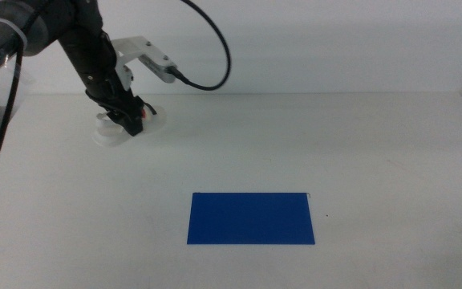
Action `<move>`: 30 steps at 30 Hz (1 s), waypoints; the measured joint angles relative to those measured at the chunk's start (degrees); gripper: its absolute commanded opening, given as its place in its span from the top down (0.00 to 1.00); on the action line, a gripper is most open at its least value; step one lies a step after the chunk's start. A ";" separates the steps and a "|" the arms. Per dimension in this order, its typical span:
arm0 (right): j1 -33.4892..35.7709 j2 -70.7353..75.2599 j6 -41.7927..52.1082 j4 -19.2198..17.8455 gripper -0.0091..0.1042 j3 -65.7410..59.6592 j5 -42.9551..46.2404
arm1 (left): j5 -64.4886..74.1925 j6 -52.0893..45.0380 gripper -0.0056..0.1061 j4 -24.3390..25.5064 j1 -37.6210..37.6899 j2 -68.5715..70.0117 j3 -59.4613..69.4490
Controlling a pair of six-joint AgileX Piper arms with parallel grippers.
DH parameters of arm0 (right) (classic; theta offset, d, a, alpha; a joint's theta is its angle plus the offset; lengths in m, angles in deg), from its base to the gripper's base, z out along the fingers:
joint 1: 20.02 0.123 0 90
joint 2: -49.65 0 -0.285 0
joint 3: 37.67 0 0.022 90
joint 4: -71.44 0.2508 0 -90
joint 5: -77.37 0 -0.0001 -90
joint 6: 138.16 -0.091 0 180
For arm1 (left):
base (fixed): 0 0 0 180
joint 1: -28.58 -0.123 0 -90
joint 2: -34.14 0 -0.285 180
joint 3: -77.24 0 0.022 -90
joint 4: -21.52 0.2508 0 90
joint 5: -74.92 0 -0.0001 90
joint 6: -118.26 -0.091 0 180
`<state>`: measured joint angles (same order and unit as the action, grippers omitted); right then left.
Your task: Use one arm to grab the shoe from the table and place it on the mat.
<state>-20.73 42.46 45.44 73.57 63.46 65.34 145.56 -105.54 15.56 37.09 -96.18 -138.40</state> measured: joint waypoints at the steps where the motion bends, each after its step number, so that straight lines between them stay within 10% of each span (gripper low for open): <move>1: 0.00 0.00 0.00 0.00 0.35 0.00 0.00 | 0.00 0.64 0.96 0.19 0.89 1.34 1.52; 30: 0.00 0.00 0.00 0.00 0.35 0.00 0.00 | -0.96 8.90 0.96 -1.66 27.05 5.43 8.81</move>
<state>-20.73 42.46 45.44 73.57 63.46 65.34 144.60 -96.64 13.90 64.14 -90.75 -129.59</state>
